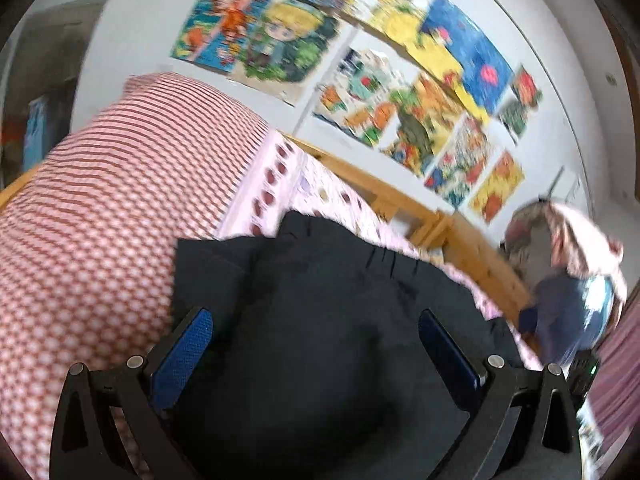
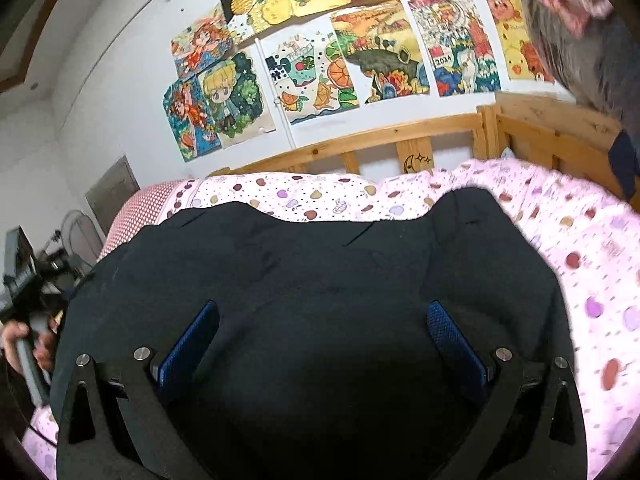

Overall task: Fold large clothes
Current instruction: 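Grasp the folded jacket edge with both tools and lift it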

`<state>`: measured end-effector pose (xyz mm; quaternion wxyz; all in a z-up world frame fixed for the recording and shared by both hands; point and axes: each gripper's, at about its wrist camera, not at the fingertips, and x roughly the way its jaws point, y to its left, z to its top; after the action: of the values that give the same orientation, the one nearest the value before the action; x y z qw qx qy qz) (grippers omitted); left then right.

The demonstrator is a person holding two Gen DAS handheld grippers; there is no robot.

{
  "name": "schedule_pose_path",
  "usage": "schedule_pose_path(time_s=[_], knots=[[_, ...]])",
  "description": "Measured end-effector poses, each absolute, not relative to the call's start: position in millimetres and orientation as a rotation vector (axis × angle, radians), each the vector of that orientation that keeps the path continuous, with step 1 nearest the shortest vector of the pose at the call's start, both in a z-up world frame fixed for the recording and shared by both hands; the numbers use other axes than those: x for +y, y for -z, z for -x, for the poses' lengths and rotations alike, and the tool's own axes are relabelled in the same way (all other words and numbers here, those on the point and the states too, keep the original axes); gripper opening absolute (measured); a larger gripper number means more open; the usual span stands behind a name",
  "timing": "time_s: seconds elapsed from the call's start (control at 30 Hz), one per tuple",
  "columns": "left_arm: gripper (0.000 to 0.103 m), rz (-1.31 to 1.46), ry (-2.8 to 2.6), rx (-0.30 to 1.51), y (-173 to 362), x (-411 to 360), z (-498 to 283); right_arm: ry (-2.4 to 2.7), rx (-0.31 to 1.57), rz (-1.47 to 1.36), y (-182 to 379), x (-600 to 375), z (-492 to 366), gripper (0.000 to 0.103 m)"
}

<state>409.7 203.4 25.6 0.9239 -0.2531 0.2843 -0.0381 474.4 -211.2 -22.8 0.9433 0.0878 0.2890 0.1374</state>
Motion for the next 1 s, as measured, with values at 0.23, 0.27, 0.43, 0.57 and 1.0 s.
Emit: schedule_pose_path(time_s=[0.23,0.27,0.43,0.57,1.0], knots=[[0.103,0.438,0.118,0.740,-25,227,-398,-0.219,0.591,0.046,-16,-209,-451,0.102],[0.103,0.434,0.150,0.770,-19,230,-397,-0.193,0.590,0.064,-21,-214,-448,0.102],[0.103,0.573,0.273,0.831,16,243,-403,-0.102,0.639,0.000,-23,-258,-450,0.102],[0.103,0.618,0.352,0.830,23,244,-412,-0.079,0.702,-0.080,-9,-290,-459,0.102],[0.103,0.647,0.490,0.889,54,240,-425,-0.203,0.886,-0.279,80,-309,-492,0.102]])
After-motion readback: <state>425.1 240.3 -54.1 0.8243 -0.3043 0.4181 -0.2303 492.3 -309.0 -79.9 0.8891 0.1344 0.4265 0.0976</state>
